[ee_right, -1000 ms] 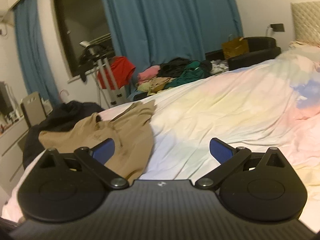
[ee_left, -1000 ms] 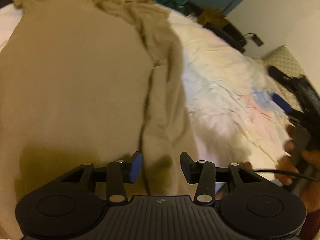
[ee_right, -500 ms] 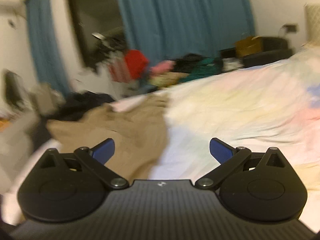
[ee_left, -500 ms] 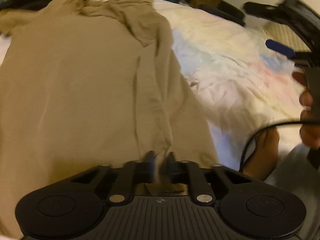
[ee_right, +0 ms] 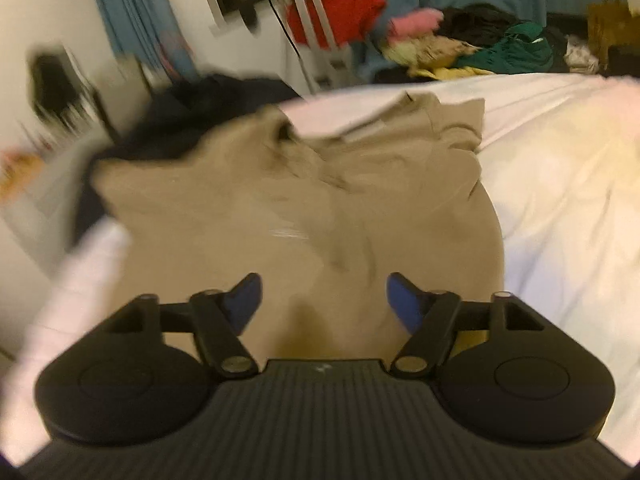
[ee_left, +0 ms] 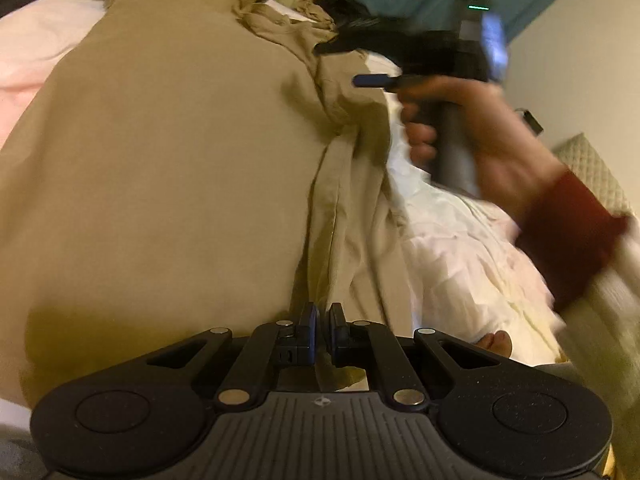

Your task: Fold clothes

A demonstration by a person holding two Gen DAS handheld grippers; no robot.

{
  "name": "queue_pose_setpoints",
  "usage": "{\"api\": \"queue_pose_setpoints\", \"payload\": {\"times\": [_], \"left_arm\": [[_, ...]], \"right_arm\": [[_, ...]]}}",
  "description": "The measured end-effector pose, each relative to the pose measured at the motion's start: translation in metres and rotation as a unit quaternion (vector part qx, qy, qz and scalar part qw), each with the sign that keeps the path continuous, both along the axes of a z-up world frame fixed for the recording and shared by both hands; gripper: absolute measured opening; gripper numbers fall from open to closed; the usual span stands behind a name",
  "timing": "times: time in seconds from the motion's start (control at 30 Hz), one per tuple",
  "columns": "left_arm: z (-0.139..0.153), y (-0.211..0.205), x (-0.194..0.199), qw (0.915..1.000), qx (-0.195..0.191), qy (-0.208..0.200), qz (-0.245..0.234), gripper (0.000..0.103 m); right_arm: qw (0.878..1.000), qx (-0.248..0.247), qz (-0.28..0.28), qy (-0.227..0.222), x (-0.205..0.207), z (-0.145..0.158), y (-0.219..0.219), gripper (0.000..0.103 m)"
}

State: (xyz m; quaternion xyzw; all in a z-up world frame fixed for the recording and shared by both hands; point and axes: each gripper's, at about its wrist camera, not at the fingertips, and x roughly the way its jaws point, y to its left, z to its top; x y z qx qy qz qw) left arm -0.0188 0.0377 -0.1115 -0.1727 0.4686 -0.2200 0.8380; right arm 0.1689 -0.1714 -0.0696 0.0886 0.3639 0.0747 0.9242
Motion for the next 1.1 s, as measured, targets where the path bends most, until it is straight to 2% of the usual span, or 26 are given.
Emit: {"api": "queue_pose_setpoints", "payload": {"times": [0.13,0.27,0.4,0.57,0.73,0.8,0.87,0.93,0.97,1.0,1.03,1.07,1.1], "left_arm": [[-0.009,0.002,0.0,0.9999,-0.004,0.007,0.011,0.006],[-0.01,0.005,0.0,0.9993,-0.025,0.006,0.028,0.005],[-0.012,0.002,-0.008,0.999,-0.039,-0.001,0.022,0.005],[-0.016,-0.004,-0.021,0.9992,-0.035,-0.011,0.017,0.005],[-0.022,-0.01,-0.015,0.9991,-0.035,-0.001,0.025,0.005],[-0.027,-0.015,-0.014,0.9996,-0.019,0.001,0.023,0.005],[-0.028,-0.017,-0.012,0.9997,-0.007,-0.001,0.023,0.006],[-0.027,-0.023,-0.008,0.9995,0.006,-0.007,0.029,0.012],[-0.023,-0.026,-0.008,0.9992,0.018,-0.018,0.03,0.021],[-0.018,-0.029,-0.008,0.9987,0.029,-0.029,0.032,0.039],[-0.014,-0.03,-0.008,0.9979,0.036,-0.04,0.037,0.048],[-0.008,-0.03,-0.01,0.9966,0.044,-0.058,0.038,0.062],[-0.001,-0.03,-0.012,0.9949,0.052,-0.077,0.04,0.075]], "right_arm": [[0.999,-0.033,-0.006,-0.007,0.02,-0.003,0.01,0.059],[0.998,-0.055,-0.013,-0.019,0.033,0.001,0.018,0.01],[0.996,-0.077,-0.021,-0.032,0.046,0.004,0.026,0.008],[0.993,-0.104,-0.03,-0.048,0.063,0.008,0.036,0.008],[0.991,-0.119,-0.017,-0.057,0.075,0.002,0.048,0.009],[0.992,-0.118,-0.013,-0.049,0.079,-0.006,0.05,0.011],[0.995,-0.096,-0.017,-0.036,0.081,-0.011,0.045,0.012],[0.997,-0.074,-0.019,-0.028,0.079,-0.01,0.039,0.018],[0.997,-0.063,-0.018,-0.029,0.075,-0.008,0.036,0.038],[0.998,-0.052,-0.02,-0.035,0.068,-0.004,0.033,0.066],[0.998,-0.042,-0.024,-0.045,0.058,0.002,0.03,0.079],[0.998,-0.032,-0.029,-0.055,0.049,0.007,0.026,0.092],[0.997,-0.02,-0.033,-0.064,0.039,0.013,0.023,0.095]]}}
